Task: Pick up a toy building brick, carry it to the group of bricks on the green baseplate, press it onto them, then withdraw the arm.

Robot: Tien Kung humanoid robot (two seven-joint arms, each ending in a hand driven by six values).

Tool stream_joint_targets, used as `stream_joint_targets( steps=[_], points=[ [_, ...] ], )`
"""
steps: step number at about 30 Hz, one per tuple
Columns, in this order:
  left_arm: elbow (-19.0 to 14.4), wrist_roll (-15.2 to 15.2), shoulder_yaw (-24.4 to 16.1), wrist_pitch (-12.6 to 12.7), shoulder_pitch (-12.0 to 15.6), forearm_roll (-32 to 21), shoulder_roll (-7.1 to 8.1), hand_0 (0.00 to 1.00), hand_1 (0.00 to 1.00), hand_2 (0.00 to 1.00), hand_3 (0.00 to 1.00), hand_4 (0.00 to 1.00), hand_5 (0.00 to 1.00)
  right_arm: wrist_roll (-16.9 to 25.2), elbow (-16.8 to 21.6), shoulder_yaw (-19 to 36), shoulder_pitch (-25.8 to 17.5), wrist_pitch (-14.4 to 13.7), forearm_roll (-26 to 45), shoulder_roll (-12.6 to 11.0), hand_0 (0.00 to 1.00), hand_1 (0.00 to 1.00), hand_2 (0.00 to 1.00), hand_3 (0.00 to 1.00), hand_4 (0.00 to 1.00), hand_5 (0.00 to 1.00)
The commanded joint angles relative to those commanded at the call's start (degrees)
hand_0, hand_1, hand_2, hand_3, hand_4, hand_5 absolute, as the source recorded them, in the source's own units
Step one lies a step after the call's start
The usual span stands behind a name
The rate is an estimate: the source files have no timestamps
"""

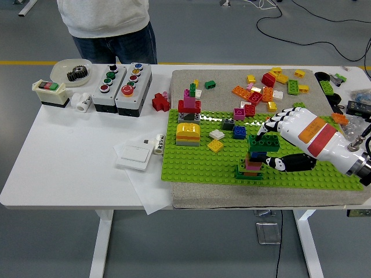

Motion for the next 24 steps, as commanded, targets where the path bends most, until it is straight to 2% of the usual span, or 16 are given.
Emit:
stream_joint_targets(
  steps=[24],
  points=[
    [-0.04,0.02,0.03,0.06,-0.16,-0.06,-0.01,0.376,0.513,0.614,0.776,0.787,0.908,0.14,-0.79,-0.18,-0.17,0.35,-0.6,0.35,0.452,0.481,0.534,0.534,0.714,0.395]
  ],
)
